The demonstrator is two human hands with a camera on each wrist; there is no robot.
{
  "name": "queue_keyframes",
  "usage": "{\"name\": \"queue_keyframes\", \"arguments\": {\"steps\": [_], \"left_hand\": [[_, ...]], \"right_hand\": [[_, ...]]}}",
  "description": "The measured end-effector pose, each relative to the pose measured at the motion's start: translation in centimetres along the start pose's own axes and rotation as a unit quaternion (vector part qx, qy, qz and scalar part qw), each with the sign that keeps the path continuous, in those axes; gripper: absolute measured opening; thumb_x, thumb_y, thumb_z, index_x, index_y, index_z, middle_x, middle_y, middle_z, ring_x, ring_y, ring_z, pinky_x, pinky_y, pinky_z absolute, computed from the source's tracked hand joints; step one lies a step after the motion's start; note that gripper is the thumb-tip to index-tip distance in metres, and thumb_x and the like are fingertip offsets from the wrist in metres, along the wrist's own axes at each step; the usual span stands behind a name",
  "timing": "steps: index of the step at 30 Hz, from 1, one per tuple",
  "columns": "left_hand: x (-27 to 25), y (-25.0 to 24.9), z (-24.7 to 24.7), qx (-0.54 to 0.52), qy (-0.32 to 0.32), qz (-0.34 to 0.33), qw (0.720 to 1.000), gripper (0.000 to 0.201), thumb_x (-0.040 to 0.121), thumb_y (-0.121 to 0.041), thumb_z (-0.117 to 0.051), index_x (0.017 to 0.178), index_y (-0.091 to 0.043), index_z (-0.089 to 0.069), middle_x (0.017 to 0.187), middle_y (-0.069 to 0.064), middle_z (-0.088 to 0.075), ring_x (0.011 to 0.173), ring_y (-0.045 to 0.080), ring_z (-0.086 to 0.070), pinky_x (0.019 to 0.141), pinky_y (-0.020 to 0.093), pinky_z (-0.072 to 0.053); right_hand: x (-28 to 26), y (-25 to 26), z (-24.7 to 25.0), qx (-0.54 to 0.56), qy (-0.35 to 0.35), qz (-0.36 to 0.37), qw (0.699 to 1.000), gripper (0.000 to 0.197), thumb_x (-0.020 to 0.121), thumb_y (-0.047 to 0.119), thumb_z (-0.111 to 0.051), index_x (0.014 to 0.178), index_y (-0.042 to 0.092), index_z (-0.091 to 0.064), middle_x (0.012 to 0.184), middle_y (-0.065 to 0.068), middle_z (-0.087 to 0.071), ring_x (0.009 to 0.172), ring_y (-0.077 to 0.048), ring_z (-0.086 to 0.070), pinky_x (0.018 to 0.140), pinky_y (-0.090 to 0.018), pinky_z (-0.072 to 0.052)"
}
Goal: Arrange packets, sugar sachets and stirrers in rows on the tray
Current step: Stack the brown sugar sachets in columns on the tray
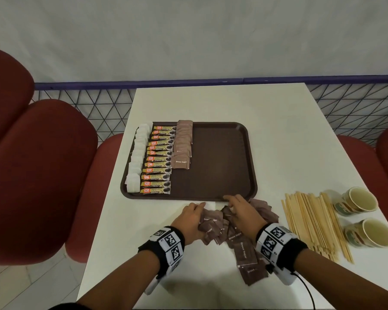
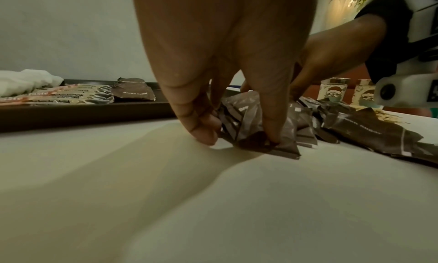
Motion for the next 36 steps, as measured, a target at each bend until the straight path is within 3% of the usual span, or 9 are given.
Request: {"name": "queue_keyframes", "arguments": {"steps": [3,8,11,14,19,24,27,30,36], "left_hand": [[0.3,0.2,0.0,-0.011,-0.007,0.003,1.0,0.08,0.075,-0.026,-0.073,0.142,-0.014,-0.031,0.134,0.008,-0.035,0.126,0.024,-0.036,0.106,0.035,-0.035],[0.4,0.1,0.2,-0.054,-0.053,-0.026,0.997,0.059,0.074,-0.019,-0.074,0.125,-0.015,-0.046,0.127,0.005,-0.034,0.115,0.023,-0.043,0.102,0.031,-0.04],[0.4,0.1,0.3,-0.08,-0.063,-0.038,0.994,0.053,0.075,-0.015,-0.073,0.121,-0.014,-0.048,0.126,0.005,-0.034,0.112,0.023,-0.047,0.1,0.031,-0.042],[0.3,-0.3,0.5,-0.1,-0.069,-0.059,0.991,0.051,0.075,-0.01,-0.072,0.119,-0.014,-0.048,0.124,0.004,-0.036,0.111,0.022,-0.049,0.098,0.029,-0.043],[-0.2,-0.4,0.9,-0.167,-0.09,-0.061,0.98,0.076,0.077,-0.007,-0.07,0.14,-0.017,-0.029,0.137,0.004,-0.029,0.122,0.017,-0.046,0.098,0.016,-0.04],[-0.5,-0.1,0.5,-0.199,-0.089,-0.053,0.974,0.086,0.079,-0.012,-0.07,0.146,-0.023,-0.017,0.137,0.003,-0.031,0.119,0.015,-0.047,0.103,0.024,-0.041],[-0.3,0.1,0.3,-0.24,-0.101,-0.044,0.964,0.092,0.075,-0.007,-0.073,0.145,-0.03,-0.017,0.13,0.0,-0.036,0.114,0.008,-0.048,0.1,0.018,-0.042],[-0.5,0.1,0.6,-0.308,-0.102,-0.043,0.945,0.091,0.077,0.002,-0.069,0.142,-0.031,-0.014,0.121,-0.009,-0.037,0.101,-0.001,-0.049,0.081,0.006,-0.045],[-1.5,0.8,1.8,-0.331,-0.122,-0.061,0.934,0.073,0.084,-0.005,-0.064,0.139,-0.031,-0.022,0.115,-0.012,-0.044,0.096,-0.004,-0.056,0.074,0.012,-0.05]], "right_hand": [[0.7,-0.1,0.2,0.068,-0.022,-0.005,0.997,0.037,0.083,-0.003,-0.057,0.117,0.009,-0.057,0.094,0.0,-0.048,0.081,-0.012,-0.052,0.075,-0.008,-0.039],[0.6,0.0,0.3,0.086,-0.004,-0.013,0.996,0.027,0.088,0.01,-0.057,0.115,0.011,-0.059,0.1,-0.003,-0.055,0.097,-0.017,-0.054,0.088,-0.016,-0.043],[0.3,0.0,-0.2,0.005,0.058,-0.024,0.998,0.047,0.089,0.036,-0.055,0.13,0.015,-0.046,0.121,-0.006,-0.05,0.118,-0.019,-0.042,0.105,-0.028,-0.033],[0.0,0.7,-0.8,0.021,0.098,-0.035,0.994,0.064,0.086,0.046,-0.056,0.138,0.017,-0.035,0.133,-0.005,-0.044,0.128,-0.02,-0.032,0.108,-0.028,-0.026],[-0.2,3.5,-1.2,0.097,0.132,-0.009,0.986,0.062,0.084,0.049,-0.057,0.136,0.022,-0.038,0.127,0.002,-0.049,0.13,-0.018,-0.036,0.11,-0.031,-0.027],[0.2,2.9,-2.9,-0.017,0.192,-0.018,0.981,0.096,0.061,0.073,-0.061,0.139,0.03,-0.029,0.138,0.0,-0.035,0.13,-0.021,-0.027,0.109,-0.04,-0.028],[0.7,3.0,-3.3,-0.035,0.181,-0.012,0.983,0.085,0.064,0.054,-0.071,0.135,0.029,-0.031,0.128,-0.001,-0.039,0.121,-0.021,-0.036,0.103,-0.037,-0.035],[1.4,3.1,-3.3,-0.046,0.155,-0.016,0.987,0.073,0.07,0.032,-0.072,0.131,0.022,-0.033,0.129,-0.006,-0.043,0.121,-0.027,-0.041,0.103,-0.039,-0.038],[2.1,3.4,-3.2,0.027,0.135,0.004,0.99,0.045,0.078,0.017,-0.064,0.117,0.017,-0.041,0.114,-0.007,-0.063,0.107,-0.026,-0.059,0.089,-0.032,-0.047]]}}
Point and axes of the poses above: each hand's wrist, its own x-axis towards the middle knuckle, its own z-axis out of the back of the hand, y = z × x, the point moved 7 cm from there along x, towards the middle knuckle
